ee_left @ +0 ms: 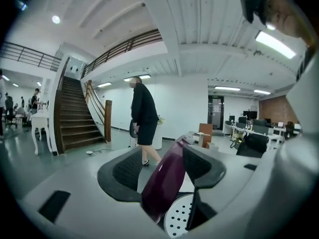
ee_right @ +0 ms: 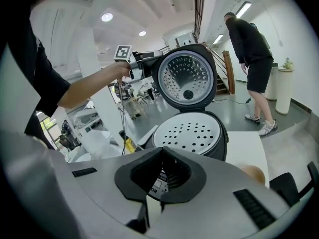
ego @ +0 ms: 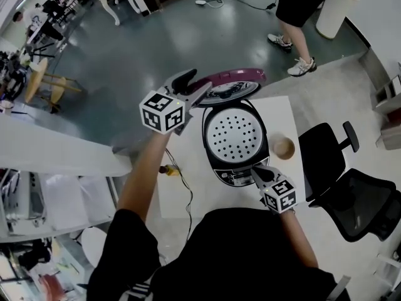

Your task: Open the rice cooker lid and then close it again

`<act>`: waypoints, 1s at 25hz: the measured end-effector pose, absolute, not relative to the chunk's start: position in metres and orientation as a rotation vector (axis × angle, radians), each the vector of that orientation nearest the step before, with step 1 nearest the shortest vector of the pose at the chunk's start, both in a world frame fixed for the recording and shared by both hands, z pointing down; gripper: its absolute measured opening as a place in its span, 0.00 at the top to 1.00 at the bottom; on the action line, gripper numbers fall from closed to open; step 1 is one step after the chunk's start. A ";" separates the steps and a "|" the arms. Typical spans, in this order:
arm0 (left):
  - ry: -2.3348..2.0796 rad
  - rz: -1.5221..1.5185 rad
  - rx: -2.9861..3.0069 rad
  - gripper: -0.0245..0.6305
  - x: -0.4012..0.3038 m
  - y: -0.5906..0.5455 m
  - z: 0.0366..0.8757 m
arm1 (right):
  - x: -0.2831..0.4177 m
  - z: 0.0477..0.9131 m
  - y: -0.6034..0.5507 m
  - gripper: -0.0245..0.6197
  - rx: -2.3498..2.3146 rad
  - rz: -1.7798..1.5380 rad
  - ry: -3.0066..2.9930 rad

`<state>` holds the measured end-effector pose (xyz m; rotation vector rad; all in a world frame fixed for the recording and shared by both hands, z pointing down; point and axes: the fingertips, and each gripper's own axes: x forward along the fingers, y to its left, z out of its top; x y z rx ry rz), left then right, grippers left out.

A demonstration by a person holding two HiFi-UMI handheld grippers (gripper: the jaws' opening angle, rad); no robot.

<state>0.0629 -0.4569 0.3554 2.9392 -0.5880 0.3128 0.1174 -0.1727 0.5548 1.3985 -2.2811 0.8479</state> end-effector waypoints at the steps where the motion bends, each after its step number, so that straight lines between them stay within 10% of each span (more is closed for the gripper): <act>1: -0.574 0.337 2.965 0.59 0.064 -0.453 0.355 | 0.116 0.555 -0.171 0.96 1.398 0.848 -2.281; 25: -0.237 0.702 3.163 0.75 0.072 -0.377 0.372 | 0.106 0.548 -0.149 0.96 1.469 0.879 -2.314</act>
